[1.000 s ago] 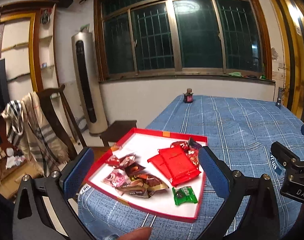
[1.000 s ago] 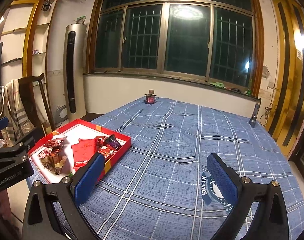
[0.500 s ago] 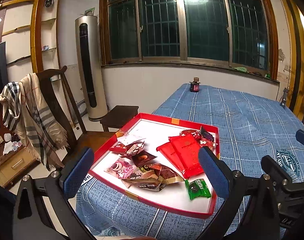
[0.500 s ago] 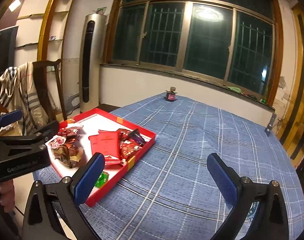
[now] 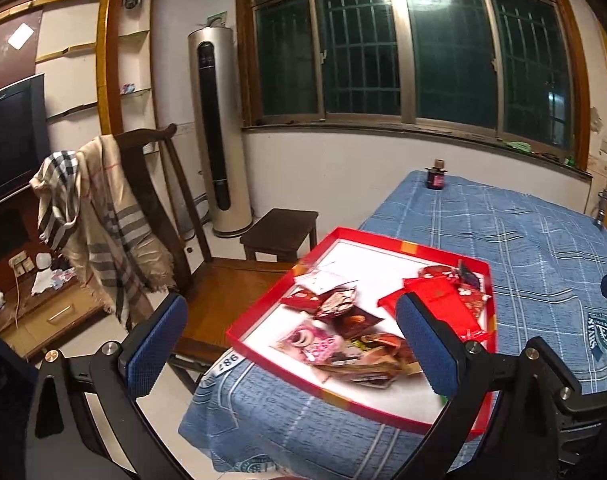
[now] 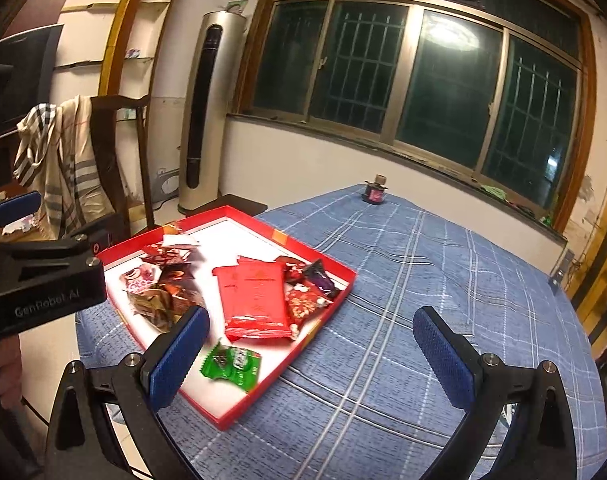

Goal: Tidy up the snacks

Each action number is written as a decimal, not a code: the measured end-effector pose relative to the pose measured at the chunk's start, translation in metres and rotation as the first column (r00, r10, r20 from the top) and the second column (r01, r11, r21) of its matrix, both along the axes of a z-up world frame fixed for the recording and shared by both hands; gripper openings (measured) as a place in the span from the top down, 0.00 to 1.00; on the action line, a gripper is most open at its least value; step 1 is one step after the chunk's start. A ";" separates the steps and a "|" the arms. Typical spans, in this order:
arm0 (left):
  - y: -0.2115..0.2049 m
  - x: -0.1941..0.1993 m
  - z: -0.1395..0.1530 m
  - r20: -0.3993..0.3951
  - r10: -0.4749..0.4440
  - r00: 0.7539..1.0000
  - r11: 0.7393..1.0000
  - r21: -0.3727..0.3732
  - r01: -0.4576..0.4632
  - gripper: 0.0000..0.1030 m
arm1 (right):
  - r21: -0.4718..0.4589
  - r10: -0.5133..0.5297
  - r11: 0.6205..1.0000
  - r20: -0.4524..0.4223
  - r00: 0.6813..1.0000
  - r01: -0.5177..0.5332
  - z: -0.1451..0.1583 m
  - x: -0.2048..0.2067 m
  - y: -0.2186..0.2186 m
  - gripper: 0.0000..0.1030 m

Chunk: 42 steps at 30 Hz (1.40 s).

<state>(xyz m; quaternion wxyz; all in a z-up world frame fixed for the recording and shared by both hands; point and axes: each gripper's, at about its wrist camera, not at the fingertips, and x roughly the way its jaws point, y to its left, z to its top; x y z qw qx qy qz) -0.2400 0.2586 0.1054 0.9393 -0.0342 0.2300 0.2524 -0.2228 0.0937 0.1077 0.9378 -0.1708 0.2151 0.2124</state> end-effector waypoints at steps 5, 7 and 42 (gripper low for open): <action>0.009 0.000 -0.005 -0.013 0.017 1.000 1.000 -0.017 -0.017 0.00 | -0.009 0.017 1.000 0.002 1.000 -0.017 0.000 0.000 0.009 0.00; 0.011 0.000 -0.005 -0.013 0.018 1.000 1.000 -0.017 -0.018 0.00 | -0.013 0.018 1.000 0.002 1.000 -0.018 0.000 0.000 0.012 0.00; 0.036 -0.007 0.000 -0.005 0.055 0.998 0.998 -0.026 -0.055 0.00 | -0.032 0.100 0.995 0.003 0.995 -0.100 0.004 -0.002 0.054 0.00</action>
